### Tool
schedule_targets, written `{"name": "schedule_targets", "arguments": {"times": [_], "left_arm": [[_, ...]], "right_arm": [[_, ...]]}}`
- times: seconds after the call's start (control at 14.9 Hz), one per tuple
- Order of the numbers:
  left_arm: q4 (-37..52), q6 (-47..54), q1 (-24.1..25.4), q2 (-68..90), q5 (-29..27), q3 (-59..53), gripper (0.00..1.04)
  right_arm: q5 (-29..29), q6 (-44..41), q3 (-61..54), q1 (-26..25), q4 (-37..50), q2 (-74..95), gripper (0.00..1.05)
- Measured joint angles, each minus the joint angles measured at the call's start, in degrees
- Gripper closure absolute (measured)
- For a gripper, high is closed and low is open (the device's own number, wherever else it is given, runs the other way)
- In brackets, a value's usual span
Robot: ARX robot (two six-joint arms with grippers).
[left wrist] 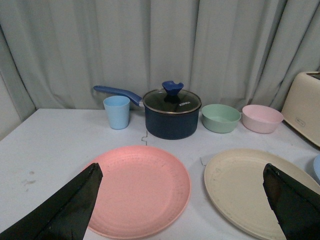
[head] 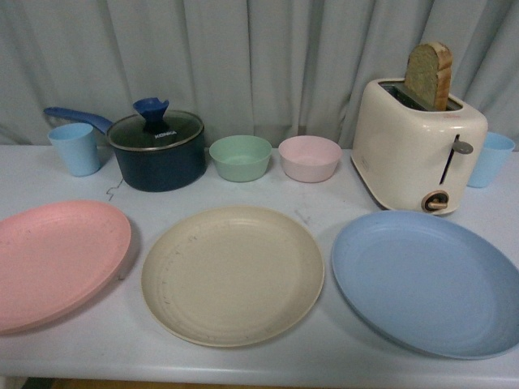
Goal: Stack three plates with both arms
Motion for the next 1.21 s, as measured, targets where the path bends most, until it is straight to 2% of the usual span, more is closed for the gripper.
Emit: {"name": "schedule_targets", "arguments": {"times": [0.8,0.87,0.94,1.0,1.07,1.21], "left_arm": [[-0.81,0.07,-0.22,0.17,-0.83,0.11,0.07],[-10.03,0.57,-4.59,5.07,-11.15,3.76,0.07],[-16.7,1.09,-10.27,18.03,-23.43,10.4,0.07],[-14.38,1.95,-9.97,27.47,-30.8,15.34,0.07],[-12.63,1.99,-7.32,33.27,-32.15,19.54,0.07],[-9.92,2.4,-4.96,38.51,-30.93,23.15,0.07]], "right_arm": [[0.0,0.0,0.0,0.0,0.0,0.0,0.06],[-0.02,0.0,0.0,0.0,-0.04,0.0,0.06],[0.0,-0.09,0.0,0.0,-0.07,0.0,0.06],[-0.11,-0.13,0.0,0.04,0.15,0.0,0.06],[-0.02,-0.11,0.0,-0.02,0.02,0.0,0.06],[-0.07,-0.13,0.0,0.0,0.0,0.0,0.06]]}}
